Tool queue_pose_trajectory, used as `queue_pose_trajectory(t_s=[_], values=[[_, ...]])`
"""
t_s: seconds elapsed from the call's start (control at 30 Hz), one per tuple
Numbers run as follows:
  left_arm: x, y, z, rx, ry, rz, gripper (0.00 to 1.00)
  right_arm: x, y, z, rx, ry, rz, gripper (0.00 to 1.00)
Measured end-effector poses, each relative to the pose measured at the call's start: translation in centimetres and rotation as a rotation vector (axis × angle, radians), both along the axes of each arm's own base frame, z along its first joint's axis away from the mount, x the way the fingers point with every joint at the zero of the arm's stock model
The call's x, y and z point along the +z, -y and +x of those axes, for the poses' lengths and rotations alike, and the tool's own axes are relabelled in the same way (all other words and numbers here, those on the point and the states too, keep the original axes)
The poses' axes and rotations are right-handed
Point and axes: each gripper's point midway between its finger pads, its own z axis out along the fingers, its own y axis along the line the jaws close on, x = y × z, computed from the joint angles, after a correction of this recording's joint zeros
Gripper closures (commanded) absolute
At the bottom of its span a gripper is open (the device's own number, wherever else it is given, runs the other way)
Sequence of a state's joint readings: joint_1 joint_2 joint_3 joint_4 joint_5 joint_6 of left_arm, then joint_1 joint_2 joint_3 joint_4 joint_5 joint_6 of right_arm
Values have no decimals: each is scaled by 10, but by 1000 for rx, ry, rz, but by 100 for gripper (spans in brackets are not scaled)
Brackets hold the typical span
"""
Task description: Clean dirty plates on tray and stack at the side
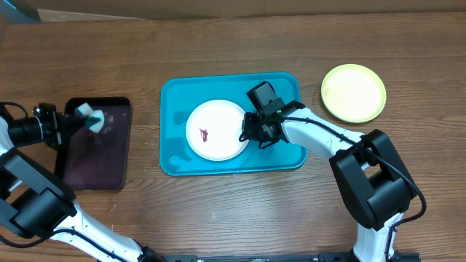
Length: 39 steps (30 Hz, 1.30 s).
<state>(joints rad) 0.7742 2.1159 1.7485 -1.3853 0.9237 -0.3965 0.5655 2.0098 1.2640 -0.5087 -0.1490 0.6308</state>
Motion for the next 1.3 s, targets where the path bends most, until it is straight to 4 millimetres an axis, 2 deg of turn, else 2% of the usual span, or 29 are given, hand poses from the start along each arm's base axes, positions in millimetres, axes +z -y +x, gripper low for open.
queue_pose_trajectory(t_s=[0.17,0.23,0.3,0.43,0.53,0.73,0.8,0.9,0.97,1.07,1.17,1.3], values=[[34,11,19,34,169,-155,96,0,0,0,-1,-1,-1,96],[35,7,24,32,209,-139,96,0,0,0,0,0,0,96],[23,-2,26,16,197,-49,96,0,0,0,0,1,0,96],[-24,-16,0,-11,-56,147,96,0,0,0,0,-1,-1,96],[-36,-13,-12,-26,-125,158,96,0,0,0,0,-1,-1,96],[6,4,12,27,96,-75,96,0,0,0,0,-1,-1,96],[12,2,17,36,140,-90,96,0,0,0,-1,0,-1,96],[-13,-11,7,16,35,51,96,0,0,0,0,0,0,96],[-35,-19,-14,-6,-126,154,96,0,0,0,0,0,0,96],[-49,-26,-33,-50,-233,245,96,0,0,0,-1,-1,-1,96],[-43,-16,-33,-87,-191,208,96,0,0,0,0,0,0,96],[-6,8,-12,-99,18,46,96,0,0,0,0,0,-1,96]])
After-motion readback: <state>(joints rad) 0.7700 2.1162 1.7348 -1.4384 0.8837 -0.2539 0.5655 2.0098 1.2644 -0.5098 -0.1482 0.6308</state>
